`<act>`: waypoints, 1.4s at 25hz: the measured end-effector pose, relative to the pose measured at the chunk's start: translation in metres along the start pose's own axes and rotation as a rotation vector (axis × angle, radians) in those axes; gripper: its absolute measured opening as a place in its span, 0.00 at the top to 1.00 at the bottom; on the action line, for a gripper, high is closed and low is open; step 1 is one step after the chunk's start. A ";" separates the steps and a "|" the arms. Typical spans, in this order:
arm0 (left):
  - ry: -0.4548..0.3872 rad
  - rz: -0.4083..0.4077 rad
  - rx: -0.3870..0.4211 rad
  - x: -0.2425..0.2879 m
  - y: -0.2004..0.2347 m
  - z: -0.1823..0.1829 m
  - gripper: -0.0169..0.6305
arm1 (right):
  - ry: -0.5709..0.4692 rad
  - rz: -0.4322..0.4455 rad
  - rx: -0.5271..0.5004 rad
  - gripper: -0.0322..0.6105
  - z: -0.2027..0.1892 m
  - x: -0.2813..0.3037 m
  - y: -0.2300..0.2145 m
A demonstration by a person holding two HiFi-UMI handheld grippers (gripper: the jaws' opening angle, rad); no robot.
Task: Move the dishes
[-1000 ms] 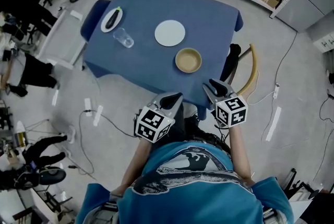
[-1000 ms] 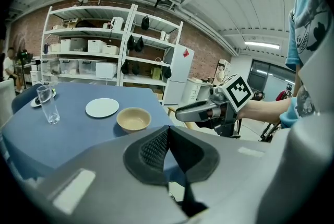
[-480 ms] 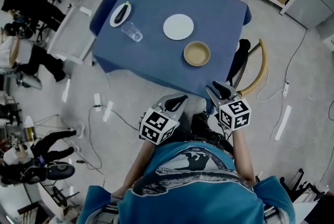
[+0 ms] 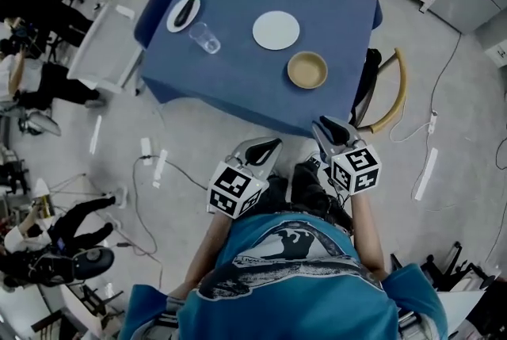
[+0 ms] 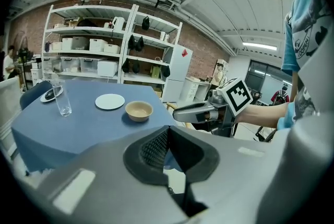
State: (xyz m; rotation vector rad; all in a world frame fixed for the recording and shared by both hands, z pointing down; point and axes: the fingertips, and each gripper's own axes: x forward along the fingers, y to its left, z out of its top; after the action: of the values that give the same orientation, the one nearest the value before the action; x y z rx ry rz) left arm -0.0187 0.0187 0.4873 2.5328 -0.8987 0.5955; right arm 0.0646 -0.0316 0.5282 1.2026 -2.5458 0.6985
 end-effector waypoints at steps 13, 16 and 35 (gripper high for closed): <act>-0.046 -0.063 0.025 -0.037 -0.003 -0.003 0.95 | -0.038 -0.053 0.020 0.95 0.006 -0.007 0.046; -0.068 -0.076 0.026 -0.045 -0.006 -0.001 0.95 | -0.035 -0.057 0.018 0.95 0.005 -0.010 0.054; -0.085 -0.129 0.124 -0.073 -0.021 -0.019 0.95 | -0.044 -0.058 -0.084 0.95 -0.001 -0.020 0.110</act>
State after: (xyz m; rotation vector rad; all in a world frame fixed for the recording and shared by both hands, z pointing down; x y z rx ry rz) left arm -0.0607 0.0792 0.4618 2.7210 -0.7398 0.5216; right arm -0.0078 0.0419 0.4859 1.2723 -2.5372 0.5527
